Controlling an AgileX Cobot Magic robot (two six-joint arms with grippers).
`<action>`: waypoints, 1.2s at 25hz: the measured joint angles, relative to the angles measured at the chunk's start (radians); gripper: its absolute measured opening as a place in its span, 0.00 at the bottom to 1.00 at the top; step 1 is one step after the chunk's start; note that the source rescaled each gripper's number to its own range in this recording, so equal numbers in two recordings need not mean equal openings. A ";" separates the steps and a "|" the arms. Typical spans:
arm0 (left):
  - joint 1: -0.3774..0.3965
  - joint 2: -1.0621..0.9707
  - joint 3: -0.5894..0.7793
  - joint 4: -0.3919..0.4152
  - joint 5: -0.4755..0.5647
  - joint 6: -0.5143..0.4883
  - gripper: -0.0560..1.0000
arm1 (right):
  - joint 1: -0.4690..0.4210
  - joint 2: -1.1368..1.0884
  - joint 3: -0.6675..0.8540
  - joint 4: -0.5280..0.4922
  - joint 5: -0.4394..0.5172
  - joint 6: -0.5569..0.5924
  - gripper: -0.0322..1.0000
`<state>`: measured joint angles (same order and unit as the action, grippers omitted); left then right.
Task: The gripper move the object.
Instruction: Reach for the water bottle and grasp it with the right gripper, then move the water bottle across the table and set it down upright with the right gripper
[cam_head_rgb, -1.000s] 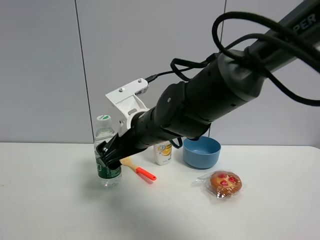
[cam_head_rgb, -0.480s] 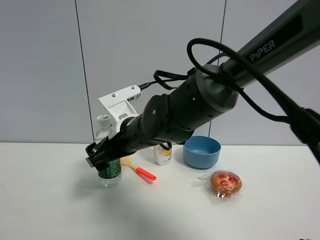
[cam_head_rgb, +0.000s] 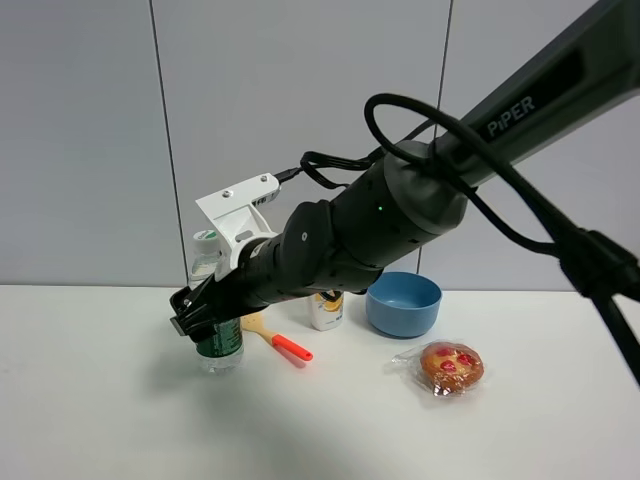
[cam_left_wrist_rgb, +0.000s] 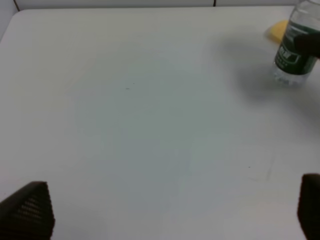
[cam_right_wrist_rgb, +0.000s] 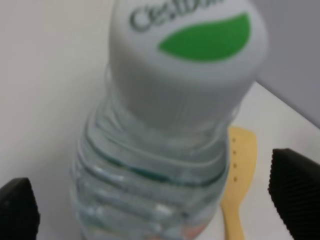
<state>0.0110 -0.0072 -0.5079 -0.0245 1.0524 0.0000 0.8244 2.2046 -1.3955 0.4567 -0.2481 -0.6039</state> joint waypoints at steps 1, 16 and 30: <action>0.000 0.000 0.000 0.000 0.000 0.000 1.00 | 0.001 0.008 -0.012 -0.011 -0.001 0.010 0.96; 0.000 0.000 0.000 0.000 0.000 0.000 1.00 | 0.007 0.049 -0.060 -0.043 0.001 0.019 0.45; 0.000 0.000 0.000 0.000 0.000 0.000 1.00 | 0.007 -0.012 -0.061 -0.042 0.117 0.018 0.03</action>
<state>0.0110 -0.0072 -0.5079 -0.0245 1.0524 0.0000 0.8315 2.1921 -1.4561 0.4150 -0.1313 -0.5860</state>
